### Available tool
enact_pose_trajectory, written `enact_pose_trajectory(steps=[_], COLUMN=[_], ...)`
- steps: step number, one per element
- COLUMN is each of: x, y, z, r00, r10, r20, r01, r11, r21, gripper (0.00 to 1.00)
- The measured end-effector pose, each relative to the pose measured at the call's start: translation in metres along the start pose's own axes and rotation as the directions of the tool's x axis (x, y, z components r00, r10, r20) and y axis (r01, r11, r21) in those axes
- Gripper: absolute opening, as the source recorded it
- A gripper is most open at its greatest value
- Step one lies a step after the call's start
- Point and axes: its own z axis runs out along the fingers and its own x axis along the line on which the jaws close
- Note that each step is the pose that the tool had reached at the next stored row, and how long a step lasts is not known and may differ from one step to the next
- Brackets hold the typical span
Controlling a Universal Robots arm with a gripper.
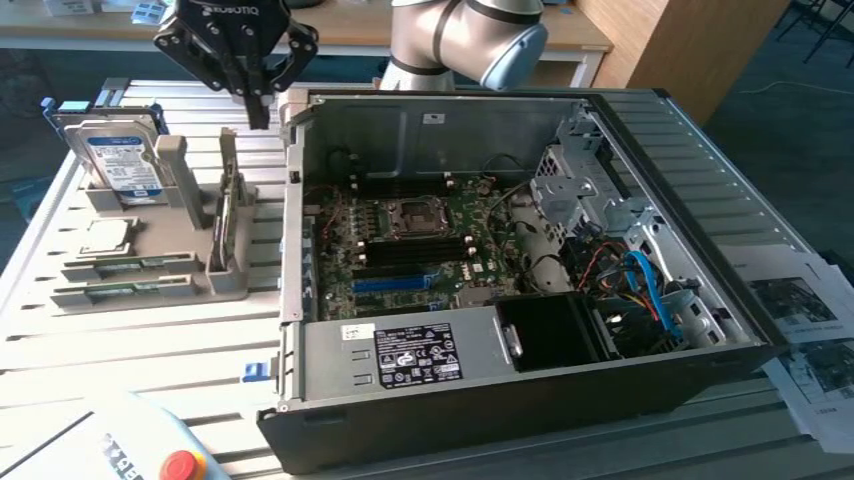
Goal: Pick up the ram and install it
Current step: 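Reach for the ram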
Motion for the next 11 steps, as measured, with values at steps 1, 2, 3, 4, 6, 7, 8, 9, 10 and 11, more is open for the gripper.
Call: enact_pose_trajectory(steps=[1,2,3,4,6,7,8,9,10,11], x=[0.002,0.005,0.007,0.009,0.014,0.017,0.019,0.022,0.024,0.027], y=[0.0001,0.0002,0.0002,0.0004,0.0007,0.0009,0.0011,0.0013,0.0014,0.0015], z=[0.0,0.0,0.0,0.0,-0.0001,-0.0001,-0.0001,-0.0001,-0.0001,-0.0002], r00=[1.0,1.0,1.0,1.0,1.0,1.0,1.0,1.0,1.0,1.0], r10=[0.0,0.0,0.0,0.0,0.0,0.0,0.0,0.0,0.0,0.0], r20=[0.0,0.0,0.0001,0.0,0.0,0.0001,0.0001,0.0001,0.0001,0.0001], r01=[0.0,0.0,0.0,0.0,0.0,0.0,0.0,0.0,0.0,0.0], r11=[1.0,1.0,1.0,1.0,1.0,1.0,1.0,1.0,1.0,1.0], r21=[0.0,0.0,0.0,-0.0001,0.0,-0.0001,-0.0001,-0.0001,-0.0001,0.0], gripper=[0.1,0.1,0.1,0.1,0.1,0.1,0.1,0.1,0.1,0.1])
